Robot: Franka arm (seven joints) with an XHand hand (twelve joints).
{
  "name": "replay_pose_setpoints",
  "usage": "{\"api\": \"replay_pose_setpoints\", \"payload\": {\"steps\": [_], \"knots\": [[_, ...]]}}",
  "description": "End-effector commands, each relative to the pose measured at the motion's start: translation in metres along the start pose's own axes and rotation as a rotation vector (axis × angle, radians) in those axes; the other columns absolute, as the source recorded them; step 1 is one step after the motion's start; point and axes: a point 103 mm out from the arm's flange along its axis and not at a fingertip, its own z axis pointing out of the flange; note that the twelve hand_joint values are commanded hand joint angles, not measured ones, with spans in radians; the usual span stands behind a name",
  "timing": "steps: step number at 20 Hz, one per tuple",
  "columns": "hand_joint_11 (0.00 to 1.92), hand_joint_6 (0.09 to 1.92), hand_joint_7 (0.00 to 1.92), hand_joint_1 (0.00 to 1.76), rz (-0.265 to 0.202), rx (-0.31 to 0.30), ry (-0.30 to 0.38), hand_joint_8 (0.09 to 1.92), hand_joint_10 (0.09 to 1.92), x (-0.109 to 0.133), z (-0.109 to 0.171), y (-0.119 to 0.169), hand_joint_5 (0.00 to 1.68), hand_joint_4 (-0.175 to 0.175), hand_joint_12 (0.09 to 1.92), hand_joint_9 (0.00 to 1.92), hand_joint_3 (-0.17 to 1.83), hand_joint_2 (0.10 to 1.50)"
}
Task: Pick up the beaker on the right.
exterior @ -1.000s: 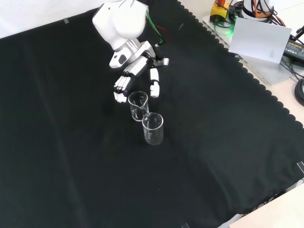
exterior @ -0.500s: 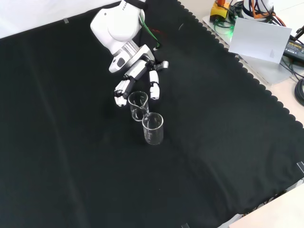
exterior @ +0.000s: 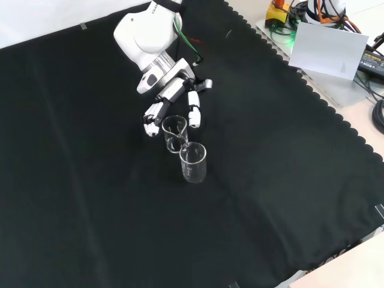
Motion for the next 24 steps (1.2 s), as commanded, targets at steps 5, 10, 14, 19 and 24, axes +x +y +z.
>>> {"api": "replay_pose_setpoints", "payload": {"steps": [5,10,14,19,24], "knots": [[0.00,0.09,0.18,0.88,-0.009,-0.029,0.035,0.54,0.61,-0.003,0.007,0.002,0.29,-0.027,0.99,0.23,-0.17,0.88],[0.00,0.09,0.20,0.89,-0.010,-0.034,0.047,0.54,0.61,-0.006,0.008,0.005,0.32,-0.024,1.01,0.25,-0.17,0.88],[0.00,0.09,0.23,0.89,-0.014,-0.040,0.059,0.54,0.61,-0.007,0.010,0.007,0.36,-0.021,1.02,0.26,-0.17,0.88],[0.00,0.09,0.25,0.90,-0.016,-0.049,0.076,0.53,0.60,-0.007,0.012,0.010,0.39,-0.020,1.04,0.28,-0.17,0.88],[0.00,0.09,0.26,0.90,-0.027,-0.053,0.095,0.52,0.60,-0.007,0.013,0.013,0.40,-0.018,1.06,0.29,-0.17,0.89]]}}
